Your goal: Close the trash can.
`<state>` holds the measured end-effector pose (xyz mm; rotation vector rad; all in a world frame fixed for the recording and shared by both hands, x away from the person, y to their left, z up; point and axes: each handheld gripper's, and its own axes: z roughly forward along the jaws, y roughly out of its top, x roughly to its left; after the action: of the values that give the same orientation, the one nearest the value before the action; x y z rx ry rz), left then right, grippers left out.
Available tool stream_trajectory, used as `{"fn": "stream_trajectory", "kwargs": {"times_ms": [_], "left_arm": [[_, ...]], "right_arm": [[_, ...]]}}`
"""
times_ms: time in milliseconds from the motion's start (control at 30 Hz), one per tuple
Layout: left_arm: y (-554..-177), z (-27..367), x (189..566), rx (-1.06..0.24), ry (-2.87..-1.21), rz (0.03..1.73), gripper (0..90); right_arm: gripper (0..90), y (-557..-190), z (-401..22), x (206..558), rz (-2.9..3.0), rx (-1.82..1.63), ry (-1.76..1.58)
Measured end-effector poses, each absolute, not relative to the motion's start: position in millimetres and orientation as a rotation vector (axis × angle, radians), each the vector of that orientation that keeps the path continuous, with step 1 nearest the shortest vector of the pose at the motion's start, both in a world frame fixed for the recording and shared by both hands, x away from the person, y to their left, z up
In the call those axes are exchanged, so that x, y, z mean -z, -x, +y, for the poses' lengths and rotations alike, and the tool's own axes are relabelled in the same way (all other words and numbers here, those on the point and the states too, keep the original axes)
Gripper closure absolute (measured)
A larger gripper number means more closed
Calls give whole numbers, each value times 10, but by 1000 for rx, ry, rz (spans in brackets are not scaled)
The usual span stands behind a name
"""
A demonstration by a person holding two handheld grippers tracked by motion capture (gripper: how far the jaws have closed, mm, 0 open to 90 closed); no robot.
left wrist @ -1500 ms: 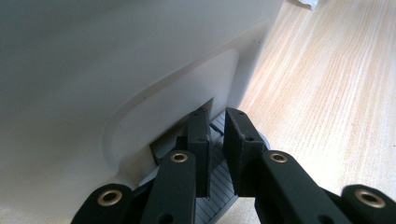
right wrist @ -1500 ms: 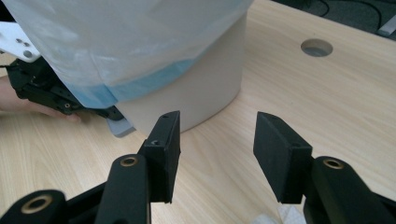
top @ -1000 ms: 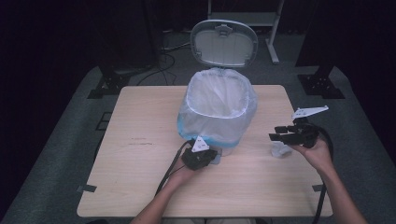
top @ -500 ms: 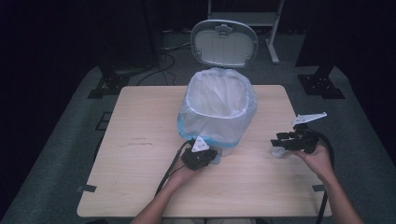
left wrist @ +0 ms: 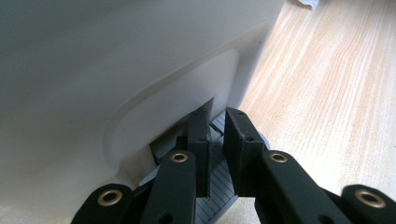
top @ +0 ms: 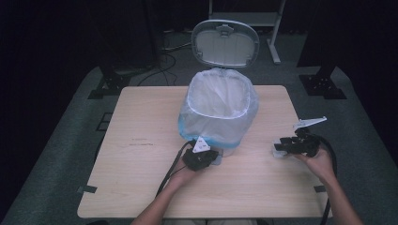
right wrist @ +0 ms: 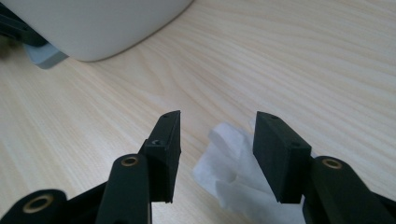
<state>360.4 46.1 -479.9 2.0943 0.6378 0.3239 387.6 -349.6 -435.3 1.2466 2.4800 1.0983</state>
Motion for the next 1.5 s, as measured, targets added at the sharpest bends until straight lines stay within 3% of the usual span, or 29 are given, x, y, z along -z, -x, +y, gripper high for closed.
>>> {"fn": "stream_trajectory", "kwargs": {"times_ms": [533,1033,1500], "left_arm": [[-3602,457,4802,-318,-2089,643,809],[-3602,457,4802,-319,-2089,643,809],[-3606,464,4798,-325,-2098,636,809]], "right_arm": [[611,-3924,-3539,4558,2506,-1012,-1308],[855,-3922,-3484,4644,2472,-937,-1302],[881,-3866,-3388,4452,2507,-1040,-1245]]}}
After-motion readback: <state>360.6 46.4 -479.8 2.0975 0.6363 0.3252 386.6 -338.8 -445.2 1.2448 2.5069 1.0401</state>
